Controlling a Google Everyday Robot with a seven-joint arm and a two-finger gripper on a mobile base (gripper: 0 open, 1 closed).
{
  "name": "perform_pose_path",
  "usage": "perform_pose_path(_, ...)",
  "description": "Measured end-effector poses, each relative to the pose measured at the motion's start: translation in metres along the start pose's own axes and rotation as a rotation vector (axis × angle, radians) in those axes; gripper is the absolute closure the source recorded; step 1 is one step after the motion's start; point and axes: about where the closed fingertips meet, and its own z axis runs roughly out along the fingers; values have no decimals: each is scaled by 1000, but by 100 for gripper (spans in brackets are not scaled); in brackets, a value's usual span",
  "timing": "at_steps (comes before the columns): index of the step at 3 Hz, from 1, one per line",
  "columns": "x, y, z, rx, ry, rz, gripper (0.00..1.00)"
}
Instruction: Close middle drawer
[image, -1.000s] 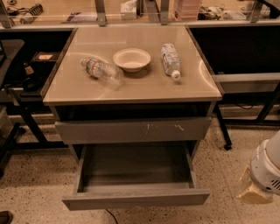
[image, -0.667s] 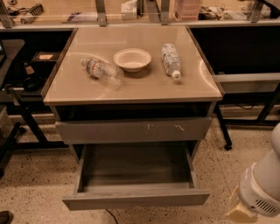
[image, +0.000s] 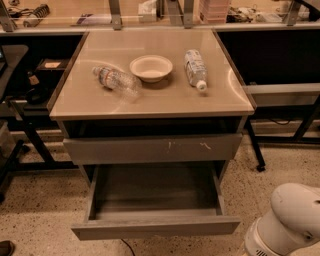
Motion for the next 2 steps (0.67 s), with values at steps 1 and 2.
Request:
perform_pose_path(1, 0, 0, 0, 0, 0, 0, 100)
perform_pose_path(2, -2, -4, 24, -5, -32, 63, 100)
